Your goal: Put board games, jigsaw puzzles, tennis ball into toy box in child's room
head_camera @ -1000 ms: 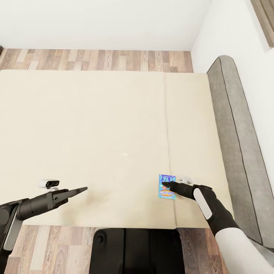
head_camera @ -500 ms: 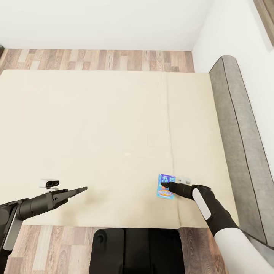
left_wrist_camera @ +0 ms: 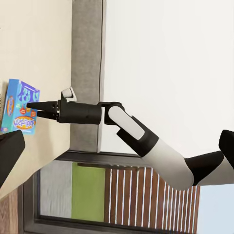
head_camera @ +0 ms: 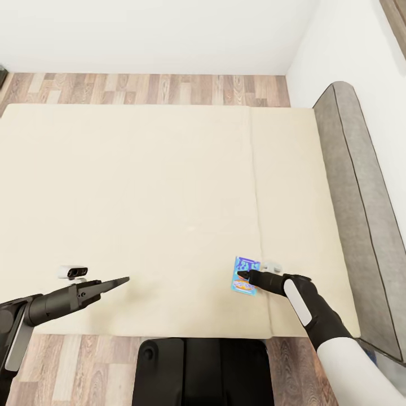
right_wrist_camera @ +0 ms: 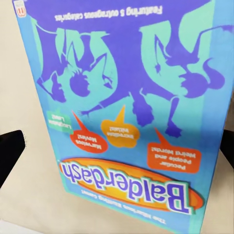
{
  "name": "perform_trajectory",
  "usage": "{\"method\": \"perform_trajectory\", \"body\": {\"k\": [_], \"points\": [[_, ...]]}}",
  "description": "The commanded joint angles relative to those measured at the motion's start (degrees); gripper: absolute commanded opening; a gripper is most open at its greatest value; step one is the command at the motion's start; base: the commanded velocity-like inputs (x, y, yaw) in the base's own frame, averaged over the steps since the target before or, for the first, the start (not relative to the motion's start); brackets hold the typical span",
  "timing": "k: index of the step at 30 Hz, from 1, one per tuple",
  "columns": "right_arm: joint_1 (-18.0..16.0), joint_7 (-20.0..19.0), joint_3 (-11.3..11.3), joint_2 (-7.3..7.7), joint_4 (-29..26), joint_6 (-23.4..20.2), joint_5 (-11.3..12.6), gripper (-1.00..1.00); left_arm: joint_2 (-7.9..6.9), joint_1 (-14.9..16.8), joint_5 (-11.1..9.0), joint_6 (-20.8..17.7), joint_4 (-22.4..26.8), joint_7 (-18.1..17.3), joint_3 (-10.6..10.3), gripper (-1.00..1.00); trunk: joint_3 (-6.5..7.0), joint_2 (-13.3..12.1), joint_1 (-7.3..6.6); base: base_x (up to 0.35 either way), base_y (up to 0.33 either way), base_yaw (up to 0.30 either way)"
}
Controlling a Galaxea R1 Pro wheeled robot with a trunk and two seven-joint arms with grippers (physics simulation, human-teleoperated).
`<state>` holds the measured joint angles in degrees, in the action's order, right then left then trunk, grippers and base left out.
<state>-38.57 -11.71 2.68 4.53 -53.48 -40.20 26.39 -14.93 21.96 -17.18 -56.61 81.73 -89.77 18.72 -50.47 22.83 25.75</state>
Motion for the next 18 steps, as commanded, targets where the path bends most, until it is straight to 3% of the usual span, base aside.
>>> {"method": "perform_trajectory", "body": {"k": [1, 18], "points": [[-0.02, -0.15, 0.09, 0.04, -0.05, -0.21, -0.12, 1.00, -0.01, 0.01, 0.05, -0.61, 0.01, -0.23, 0.00, 1.00, -0.06, 0.09, 0.03, 0.000, 0.026, 0.000], [-0.02, -0.09, 0.13, 0.04, -0.14, -0.23, -0.19, 1.00, -0.01, 0.01, 0.05, -0.61, 0.01, -0.23, 0.00, 1.00, -0.06, 0.09, 0.03, 0.000, 0.030, 0.000]]}}
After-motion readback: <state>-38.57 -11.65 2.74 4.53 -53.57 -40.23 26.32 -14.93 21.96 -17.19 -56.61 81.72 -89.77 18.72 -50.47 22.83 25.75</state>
